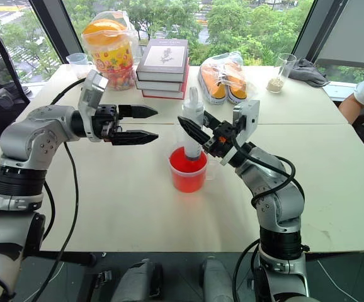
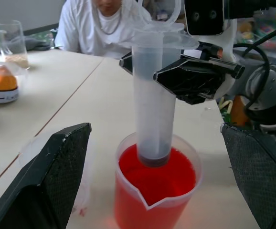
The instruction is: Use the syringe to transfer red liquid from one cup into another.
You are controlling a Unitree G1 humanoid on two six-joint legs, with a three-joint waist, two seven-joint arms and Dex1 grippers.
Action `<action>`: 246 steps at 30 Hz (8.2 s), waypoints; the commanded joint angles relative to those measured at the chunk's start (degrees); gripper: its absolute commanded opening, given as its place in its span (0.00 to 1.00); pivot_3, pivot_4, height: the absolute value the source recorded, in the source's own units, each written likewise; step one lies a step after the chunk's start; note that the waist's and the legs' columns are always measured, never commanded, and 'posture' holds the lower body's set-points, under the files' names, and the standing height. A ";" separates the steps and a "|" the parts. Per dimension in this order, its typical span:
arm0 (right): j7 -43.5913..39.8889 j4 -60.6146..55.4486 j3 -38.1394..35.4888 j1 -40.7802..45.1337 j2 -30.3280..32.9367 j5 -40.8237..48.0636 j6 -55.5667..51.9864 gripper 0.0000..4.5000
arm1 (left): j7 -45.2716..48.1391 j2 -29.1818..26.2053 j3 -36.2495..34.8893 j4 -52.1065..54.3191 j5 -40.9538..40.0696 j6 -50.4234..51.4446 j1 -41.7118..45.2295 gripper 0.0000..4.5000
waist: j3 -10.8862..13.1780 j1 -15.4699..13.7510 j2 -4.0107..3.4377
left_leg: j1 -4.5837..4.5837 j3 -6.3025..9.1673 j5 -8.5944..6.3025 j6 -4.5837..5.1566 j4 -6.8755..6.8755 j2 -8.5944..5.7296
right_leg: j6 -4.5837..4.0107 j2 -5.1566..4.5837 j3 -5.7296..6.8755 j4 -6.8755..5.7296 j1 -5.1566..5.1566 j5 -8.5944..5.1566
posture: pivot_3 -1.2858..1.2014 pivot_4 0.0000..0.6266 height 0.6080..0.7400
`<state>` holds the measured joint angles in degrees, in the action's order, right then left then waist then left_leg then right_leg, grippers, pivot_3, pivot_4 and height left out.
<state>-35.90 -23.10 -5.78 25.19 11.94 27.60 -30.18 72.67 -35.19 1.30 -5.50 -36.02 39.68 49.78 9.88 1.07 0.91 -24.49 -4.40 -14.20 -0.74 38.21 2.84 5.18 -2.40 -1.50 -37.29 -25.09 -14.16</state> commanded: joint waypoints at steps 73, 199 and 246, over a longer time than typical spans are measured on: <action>3.23 0.67 7.47 -3.41 3.90 4.30 1.09 0.31 | -3.46 14.84 -6.18 -12.28 -4.15 -2.00 21.24 0.00 | 0.00 -0.17 0.01 | 0.03 0.04 0.00 0.00 0.01 -0.03 | 0.01 -0.01 -0.01 0.08 0.10 -0.01 | 0.52 0.24 1.00; -2.37 37.28 -1.65 33.18 2.03 -4.25 17.82 0.31 | -8.77 21.02 -1.08 -37.06 18.84 -19.46 19.07 0.00 | 0.03 0.05 -0.01 | -0.03 -0.08 0.02 -0.03 -0.09 -0.03 | 0.04 -0.04 -0.01 0.07 -0.02 0.00 | 0.52 0.24 1.00; 11.06 45.36 -2.89 47.74 21.46 -3.76 -25.26 0.31 | -16.50 4.94 -9.49 -0.72 4.78 -0.22 -2.75 1.00 | 0.03 -0.18 -0.01 | -0.03 -0.13 0.02 -0.03 -0.11 -0.04 | 0.01 -0.18 -0.01 0.09 -0.04 -0.01 | 0.52 0.24 1.00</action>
<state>-24.42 21.19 -10.27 71.47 31.64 24.94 -50.55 56.47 -29.76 -7.90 -8.37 -30.67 40.57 47.23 9.90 0.89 0.90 -24.52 -4.53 -14.18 -0.78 38.10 2.80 5.19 -2.58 -1.51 -37.20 -25.13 -14.18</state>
